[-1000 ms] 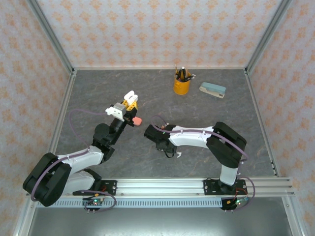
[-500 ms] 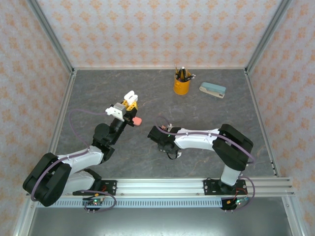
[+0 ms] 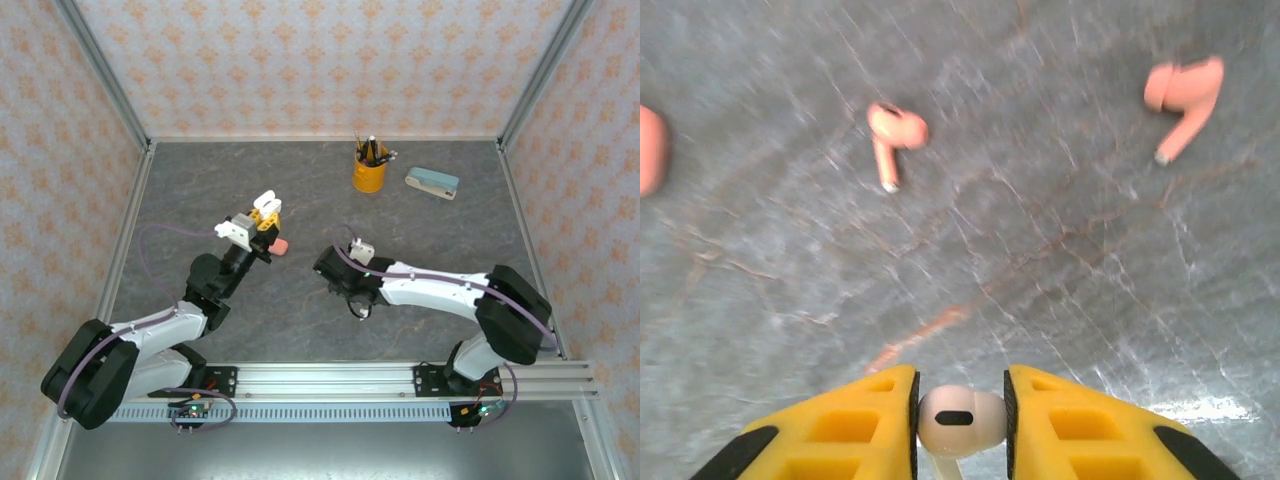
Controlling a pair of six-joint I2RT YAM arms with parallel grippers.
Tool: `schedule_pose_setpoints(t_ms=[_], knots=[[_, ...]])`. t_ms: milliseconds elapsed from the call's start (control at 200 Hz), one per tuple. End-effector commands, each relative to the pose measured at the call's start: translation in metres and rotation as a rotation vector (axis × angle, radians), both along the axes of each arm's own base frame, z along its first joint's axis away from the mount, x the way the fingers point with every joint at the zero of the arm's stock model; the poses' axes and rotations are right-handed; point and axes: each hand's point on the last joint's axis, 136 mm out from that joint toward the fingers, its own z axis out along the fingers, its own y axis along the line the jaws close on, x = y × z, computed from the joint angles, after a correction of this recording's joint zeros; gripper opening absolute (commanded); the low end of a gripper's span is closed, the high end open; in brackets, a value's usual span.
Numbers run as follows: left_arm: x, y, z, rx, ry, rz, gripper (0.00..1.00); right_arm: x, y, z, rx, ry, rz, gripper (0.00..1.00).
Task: Insert wireless bluetooth earbuds into charging case
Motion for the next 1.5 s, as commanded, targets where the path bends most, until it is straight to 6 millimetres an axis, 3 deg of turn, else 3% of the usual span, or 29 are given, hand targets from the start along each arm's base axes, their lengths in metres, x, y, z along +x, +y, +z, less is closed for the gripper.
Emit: schedule_pose_setpoints(t_ms=[0, 255, 445, 671, 986, 1496], knots=[[-0.006, -0.002, 0.006, 0.009, -0.025, -0.032, 0.00, 0.021, -0.008, 0.038, -0.002, -0.151, 0.005, 0.26], [-0.013, -0.013, 0.008, 0.040, -0.035, -0.101, 0.00, 0.043, -0.015, 0.132, 0.039, -0.376, 0.062, 0.26], [-0.015, -0.025, 0.012, 0.068, -0.060, -0.146, 0.00, 0.052, -0.007, 0.201, 0.079, -0.535, 0.126, 0.26], [-0.015, -0.038, 0.025, 0.085, -0.102, -0.180, 0.00, 0.059, 0.010, 0.258, 0.151, -0.682, 0.190, 0.26], [-0.017, -0.059, 0.039, 0.088, -0.159, -0.238, 0.00, 0.054, 0.039, 0.295, 0.274, -0.830, 0.322, 0.26], [-0.011, -0.064, 0.059, 0.019, -0.196, -0.222, 0.00, 0.051, 0.062, 0.298, 0.428, -0.929, 0.372, 0.25]])
